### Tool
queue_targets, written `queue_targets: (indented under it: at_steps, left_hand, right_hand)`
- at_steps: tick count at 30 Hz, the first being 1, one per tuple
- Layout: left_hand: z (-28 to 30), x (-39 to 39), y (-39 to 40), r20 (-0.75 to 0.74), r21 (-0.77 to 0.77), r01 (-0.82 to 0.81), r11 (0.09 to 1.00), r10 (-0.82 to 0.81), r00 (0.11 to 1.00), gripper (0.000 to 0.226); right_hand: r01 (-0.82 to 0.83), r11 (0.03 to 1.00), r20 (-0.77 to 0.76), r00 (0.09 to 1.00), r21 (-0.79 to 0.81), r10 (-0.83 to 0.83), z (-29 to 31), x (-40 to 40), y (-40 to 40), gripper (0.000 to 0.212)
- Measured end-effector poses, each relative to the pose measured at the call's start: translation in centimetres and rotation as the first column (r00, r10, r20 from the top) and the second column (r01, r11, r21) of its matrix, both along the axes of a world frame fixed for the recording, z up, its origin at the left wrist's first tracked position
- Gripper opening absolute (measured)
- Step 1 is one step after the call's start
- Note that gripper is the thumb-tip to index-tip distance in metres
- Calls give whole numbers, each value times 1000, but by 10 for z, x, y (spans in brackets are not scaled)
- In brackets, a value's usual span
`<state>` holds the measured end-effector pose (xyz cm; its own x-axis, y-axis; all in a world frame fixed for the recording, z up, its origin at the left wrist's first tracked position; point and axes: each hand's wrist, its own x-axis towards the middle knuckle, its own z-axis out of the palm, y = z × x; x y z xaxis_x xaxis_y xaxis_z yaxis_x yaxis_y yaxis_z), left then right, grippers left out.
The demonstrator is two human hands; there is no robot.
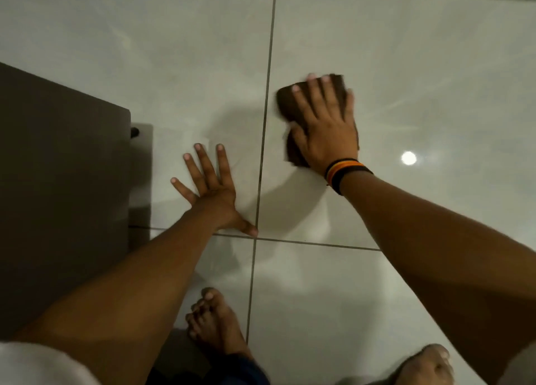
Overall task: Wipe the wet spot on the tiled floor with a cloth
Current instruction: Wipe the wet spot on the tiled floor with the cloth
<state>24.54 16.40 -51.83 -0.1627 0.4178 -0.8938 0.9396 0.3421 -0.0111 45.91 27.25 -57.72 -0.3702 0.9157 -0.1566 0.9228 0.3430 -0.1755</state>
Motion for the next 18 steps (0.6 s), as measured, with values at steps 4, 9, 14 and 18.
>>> queue_targets:
  at_steps: [4,9,14,18]
  left_hand:
    - [10,8,-2,-76,33,55,998,-52,996,189]
    - [50,28,-41,57,324,184,928,-213,975,152]
    - [123,48,-79,337,203,75,976,-141,931,124]
    - [199,61,-62,503,226,-19,974,-100,858,102]
  right_hand:
    - [193,978,82,979,-76,-187,13,38,-84,75]
    - [-34,942,-10,999,-333,33,48,55,-211,87]
    - [156,735,-322,825,-660,-465,134,38,-225,35]
    - [120,504,-380,515,-855,-768,238,37,-206,28]
